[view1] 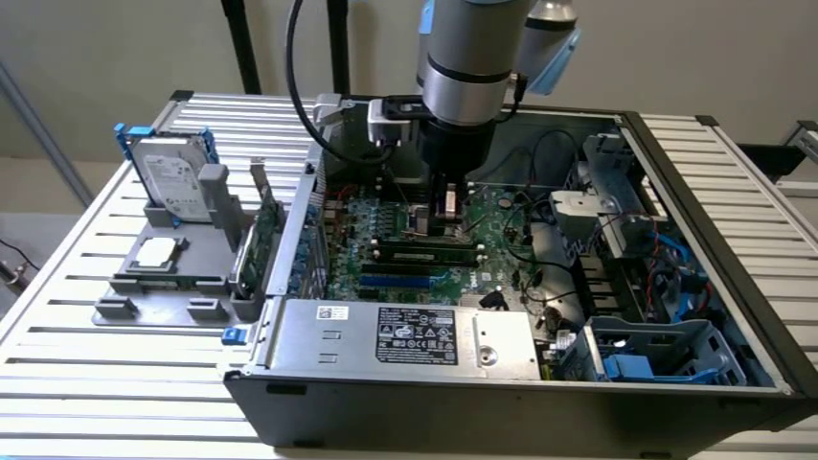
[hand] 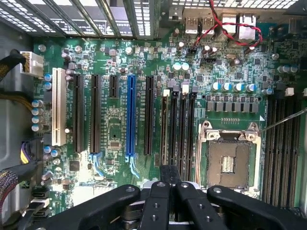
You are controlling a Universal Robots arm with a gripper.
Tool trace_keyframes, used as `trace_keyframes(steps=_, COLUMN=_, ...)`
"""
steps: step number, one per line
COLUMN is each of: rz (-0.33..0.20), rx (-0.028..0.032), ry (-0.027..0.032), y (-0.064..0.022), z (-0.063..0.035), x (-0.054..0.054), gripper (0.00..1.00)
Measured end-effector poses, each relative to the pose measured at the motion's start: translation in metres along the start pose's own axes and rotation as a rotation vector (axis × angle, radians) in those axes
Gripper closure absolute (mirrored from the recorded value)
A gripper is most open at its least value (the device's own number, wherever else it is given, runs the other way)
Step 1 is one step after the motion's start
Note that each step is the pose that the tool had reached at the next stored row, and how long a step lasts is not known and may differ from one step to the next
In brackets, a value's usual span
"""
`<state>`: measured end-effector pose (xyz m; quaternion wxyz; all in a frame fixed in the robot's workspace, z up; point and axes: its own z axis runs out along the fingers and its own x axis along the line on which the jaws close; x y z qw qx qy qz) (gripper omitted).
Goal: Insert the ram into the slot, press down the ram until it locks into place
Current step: 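Press down the ram until it locks into place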
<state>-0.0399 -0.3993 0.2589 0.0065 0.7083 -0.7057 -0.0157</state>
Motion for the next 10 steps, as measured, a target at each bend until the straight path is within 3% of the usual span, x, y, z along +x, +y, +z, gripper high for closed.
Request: trace_keyframes(steps=10, rz=0.000, rx=-0.0001, ry=0.0001, y=0.0000, z=-0.0001, x=0.0000, gripper=0.89)
